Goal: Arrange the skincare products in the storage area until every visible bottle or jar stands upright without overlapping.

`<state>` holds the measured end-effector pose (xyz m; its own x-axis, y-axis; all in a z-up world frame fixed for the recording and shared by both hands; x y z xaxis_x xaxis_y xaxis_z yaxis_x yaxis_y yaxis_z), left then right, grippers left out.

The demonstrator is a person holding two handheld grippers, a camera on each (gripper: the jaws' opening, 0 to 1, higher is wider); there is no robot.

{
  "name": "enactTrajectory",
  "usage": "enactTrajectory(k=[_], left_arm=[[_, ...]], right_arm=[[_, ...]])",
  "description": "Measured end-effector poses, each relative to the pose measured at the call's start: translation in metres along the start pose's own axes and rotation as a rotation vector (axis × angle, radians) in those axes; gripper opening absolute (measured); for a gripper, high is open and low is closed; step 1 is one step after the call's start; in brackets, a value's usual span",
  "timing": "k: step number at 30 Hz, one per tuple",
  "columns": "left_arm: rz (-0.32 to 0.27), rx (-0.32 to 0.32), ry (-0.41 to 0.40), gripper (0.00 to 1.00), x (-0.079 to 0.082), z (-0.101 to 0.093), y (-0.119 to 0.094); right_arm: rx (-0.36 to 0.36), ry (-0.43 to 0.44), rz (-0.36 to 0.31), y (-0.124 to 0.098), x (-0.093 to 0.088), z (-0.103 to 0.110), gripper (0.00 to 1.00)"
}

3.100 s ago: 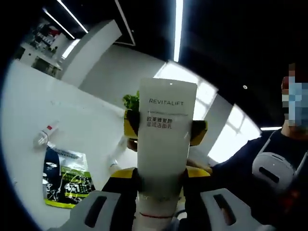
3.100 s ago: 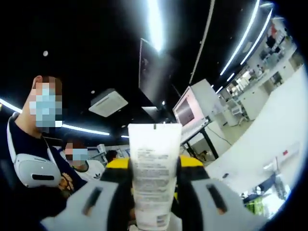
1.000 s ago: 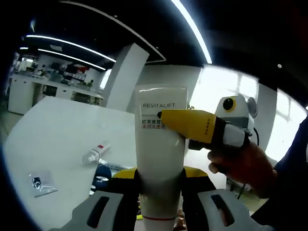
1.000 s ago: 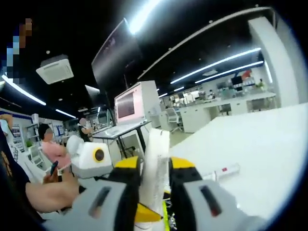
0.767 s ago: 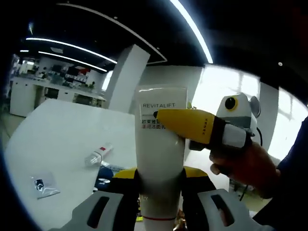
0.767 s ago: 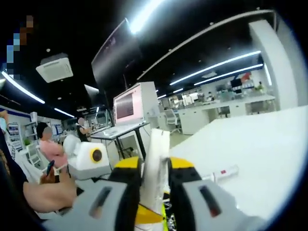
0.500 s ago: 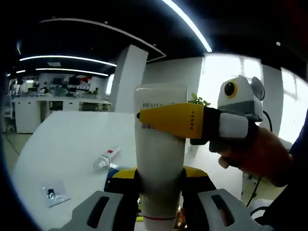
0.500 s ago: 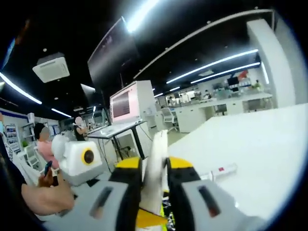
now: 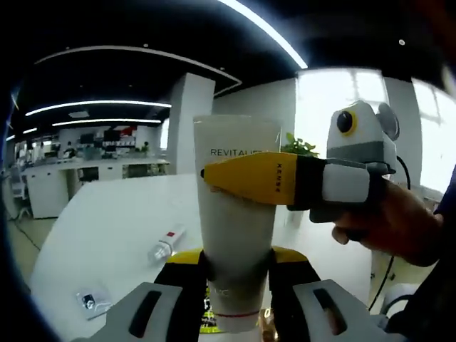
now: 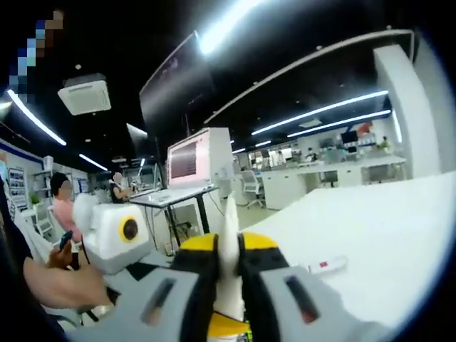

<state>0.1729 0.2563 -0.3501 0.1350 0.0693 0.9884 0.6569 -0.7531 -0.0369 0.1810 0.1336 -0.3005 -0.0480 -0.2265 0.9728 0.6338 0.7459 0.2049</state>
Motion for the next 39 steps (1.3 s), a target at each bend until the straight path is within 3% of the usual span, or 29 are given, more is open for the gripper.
enactTrajectory(k=[7, 13, 20, 24, 39], left_arm=[[0.001, -0.032, -0.044, 0.34, -0.003, 0.001, 0.0], [0.008, -0.109, -0.134, 0.34, -0.002, 0.007, -0.005], [-0.004, -0.201, -0.227, 0.33, 0.003, 0.009, -0.01], [0.017, -0.237, -0.269, 0.33, 0.003, 0.013, -0.012], [0.106, -0.34, -0.321, 0.33, -0.003, 0.002, -0.013]], right_arm=[[0.013, 0.068, -0.012, -0.005, -0.004, -0.011, 0.08], [0.049, 0.163, -0.021, -0.009, -0.007, -0.02, 0.08], [0.098, 0.162, -0.019, -0.012, 0.0, -0.024, 0.08], [0.16, 0.172, -0.005, -0.011, 0.001, -0.023, 0.08], [0.282, 0.256, -0.01, -0.014, 0.0, -0.013, 0.08]])
Point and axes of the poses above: the point that each gripper's makers call its tool centre point, and the gripper's own axes: y roughly forward along the fingers, z roughly to its left, x roughly out of its top, the point moved 10 cm from there along -y, roughly backward along the fingers, and after that the axes turned 10 degrees about -z, right-handed, at the moved point
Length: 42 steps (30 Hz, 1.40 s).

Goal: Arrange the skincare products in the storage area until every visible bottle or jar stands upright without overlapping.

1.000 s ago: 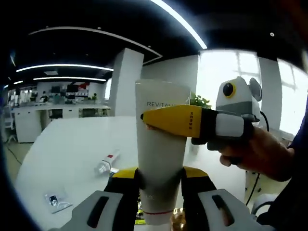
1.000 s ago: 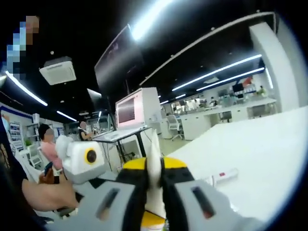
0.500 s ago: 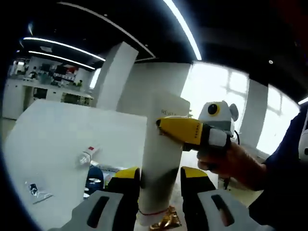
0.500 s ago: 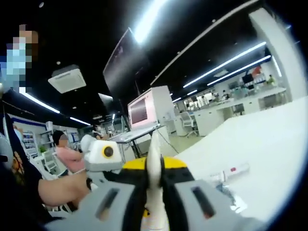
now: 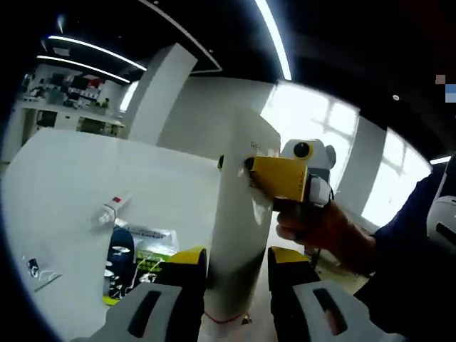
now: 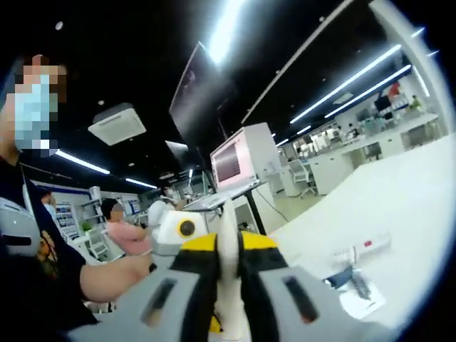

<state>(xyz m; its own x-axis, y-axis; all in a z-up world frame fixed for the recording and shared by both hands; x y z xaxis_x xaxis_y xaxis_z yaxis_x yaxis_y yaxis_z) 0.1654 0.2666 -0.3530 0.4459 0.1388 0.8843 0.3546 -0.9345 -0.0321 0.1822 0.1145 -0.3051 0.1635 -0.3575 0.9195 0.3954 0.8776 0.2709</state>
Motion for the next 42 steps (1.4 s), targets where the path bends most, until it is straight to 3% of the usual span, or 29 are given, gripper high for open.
enactTrajectory(k=[5, 6, 9, 20, 23, 27, 33, 36, 38, 42], left_arm=[[0.001, -0.062, -0.03, 0.3, 0.002, -0.004, -0.001], [0.008, -0.089, -0.032, 0.28, 0.001, -0.006, -0.002], [0.022, -0.167, -0.05, 0.26, 0.0, -0.015, -0.002], [0.045, -0.211, -0.041, 0.23, -0.006, -0.021, -0.004], [0.021, -0.211, 0.025, 0.2, -0.005, -0.023, -0.003], [-0.016, -0.212, 0.032, 0.18, -0.004, -0.027, -0.001], [-0.051, -0.15, 0.03, 0.17, -0.002, -0.023, 0.003], [-0.064, -0.073, 0.053, 0.17, 0.0, -0.016, 0.005], [-0.064, -0.043, 0.058, 0.17, -0.001, -0.015, 0.007], [-0.06, 0.016, 0.077, 0.17, -0.004, -0.01, 0.011]], right_arm=[[0.113, 0.024, 0.026, -0.001, 0.005, 0.004, 0.09], [0.167, 0.035, 0.05, -0.001, 0.005, 0.006, 0.09], [0.236, 0.047, 0.078, 0.0, 0.006, 0.012, 0.09], [0.313, 0.082, 0.109, -0.002, 0.001, 0.017, 0.09], [0.314, 0.095, 0.096, -0.003, 0.002, 0.015, 0.1], [0.308, 0.08, 0.062, -0.003, 0.007, 0.015, 0.12], [0.187, -0.032, 0.057, -0.001, 0.011, 0.012, 0.16], [0.082, -0.11, 0.058, -0.001, 0.014, 0.012, 0.2], [0.007, -0.197, 0.075, -0.001, 0.014, 0.012, 0.24], [-0.121, -0.29, 0.09, -0.001, 0.011, 0.015, 0.3]])
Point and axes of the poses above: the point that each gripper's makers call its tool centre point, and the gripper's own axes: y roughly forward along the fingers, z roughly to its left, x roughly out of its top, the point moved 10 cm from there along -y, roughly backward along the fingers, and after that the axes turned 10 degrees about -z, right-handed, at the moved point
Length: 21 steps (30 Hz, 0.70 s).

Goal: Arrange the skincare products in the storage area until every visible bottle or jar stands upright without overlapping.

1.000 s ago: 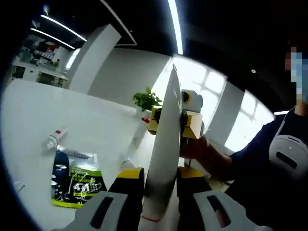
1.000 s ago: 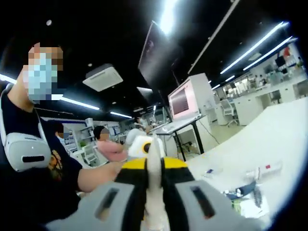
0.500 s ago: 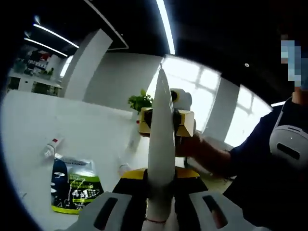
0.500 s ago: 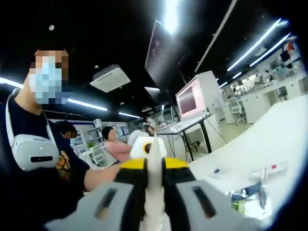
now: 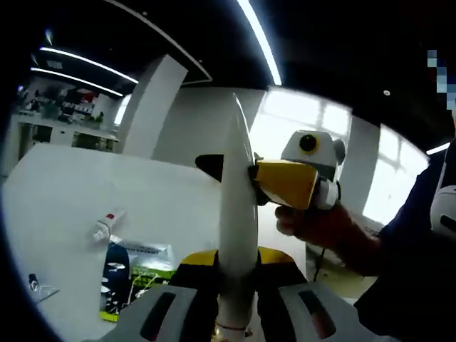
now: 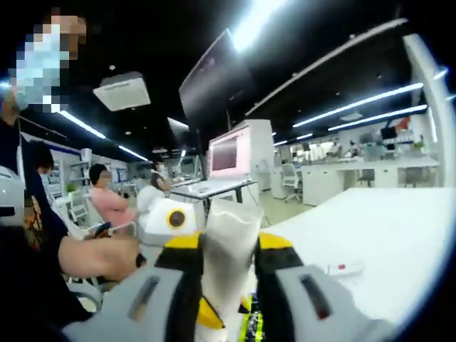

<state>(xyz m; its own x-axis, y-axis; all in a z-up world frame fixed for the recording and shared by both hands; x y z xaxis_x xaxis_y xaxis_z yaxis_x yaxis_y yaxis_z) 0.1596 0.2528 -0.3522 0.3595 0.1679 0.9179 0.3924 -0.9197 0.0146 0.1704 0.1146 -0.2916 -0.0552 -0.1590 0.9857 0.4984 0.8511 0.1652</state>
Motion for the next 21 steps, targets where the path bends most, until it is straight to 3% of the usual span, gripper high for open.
enactTrajectory(k=[8, 12, 17, 21], left_arm=[[0.004, 0.132, 0.122, 0.17, -0.003, 0.005, 0.011], [0.007, 0.162, 0.123, 0.17, -0.007, 0.006, 0.019], [0.003, 0.246, 0.192, 0.17, -0.005, 0.017, 0.021], [0.015, 0.254, 0.203, 0.17, -0.006, 0.015, 0.022]], right_arm=[[-0.148, -0.018, 0.001, 0.0, -0.005, -0.007, 0.35], [-0.255, -0.061, 0.021, -0.001, -0.011, -0.002, 0.38], [-0.302, -0.135, 0.048, 0.006, -0.013, 0.001, 0.41], [-0.325, -0.152, 0.052, 0.008, -0.016, 0.003, 0.42]])
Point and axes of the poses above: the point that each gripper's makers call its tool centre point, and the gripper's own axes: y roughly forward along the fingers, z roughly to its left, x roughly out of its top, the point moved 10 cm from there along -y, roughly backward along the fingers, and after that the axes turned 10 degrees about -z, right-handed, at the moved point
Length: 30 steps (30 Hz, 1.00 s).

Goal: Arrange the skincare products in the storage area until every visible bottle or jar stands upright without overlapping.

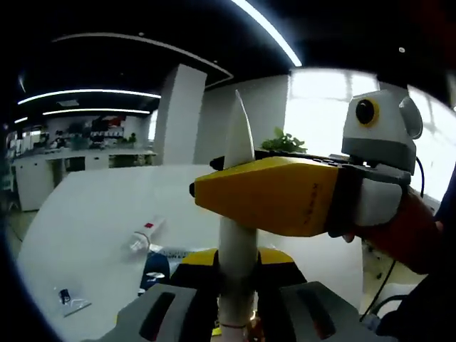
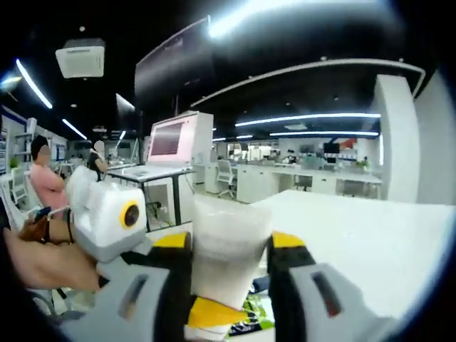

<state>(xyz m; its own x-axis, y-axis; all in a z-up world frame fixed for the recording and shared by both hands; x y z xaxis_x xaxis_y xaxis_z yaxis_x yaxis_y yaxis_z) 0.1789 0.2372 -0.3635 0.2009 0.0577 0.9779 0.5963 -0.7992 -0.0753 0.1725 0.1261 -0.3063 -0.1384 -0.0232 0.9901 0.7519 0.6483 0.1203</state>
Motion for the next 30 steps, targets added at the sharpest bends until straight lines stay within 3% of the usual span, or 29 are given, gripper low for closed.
enactTrajectory(k=[11, 20, 30], left_arm=[[-0.009, 0.021, 0.032, 0.17, 0.005, -0.004, -0.001], [-0.049, 0.02, 0.077, 0.18, 0.011, -0.009, 0.001], [-0.057, 0.007, 0.035, 0.19, 0.012, -0.009, 0.002]], right_arm=[[-0.012, 0.033, 0.016, 0.002, -0.011, 0.002, 0.41], [-0.031, 0.045, -0.044, -0.005, -0.006, 0.002, 0.39], [-0.021, 0.064, -0.064, -0.008, -0.006, 0.001, 0.37]])
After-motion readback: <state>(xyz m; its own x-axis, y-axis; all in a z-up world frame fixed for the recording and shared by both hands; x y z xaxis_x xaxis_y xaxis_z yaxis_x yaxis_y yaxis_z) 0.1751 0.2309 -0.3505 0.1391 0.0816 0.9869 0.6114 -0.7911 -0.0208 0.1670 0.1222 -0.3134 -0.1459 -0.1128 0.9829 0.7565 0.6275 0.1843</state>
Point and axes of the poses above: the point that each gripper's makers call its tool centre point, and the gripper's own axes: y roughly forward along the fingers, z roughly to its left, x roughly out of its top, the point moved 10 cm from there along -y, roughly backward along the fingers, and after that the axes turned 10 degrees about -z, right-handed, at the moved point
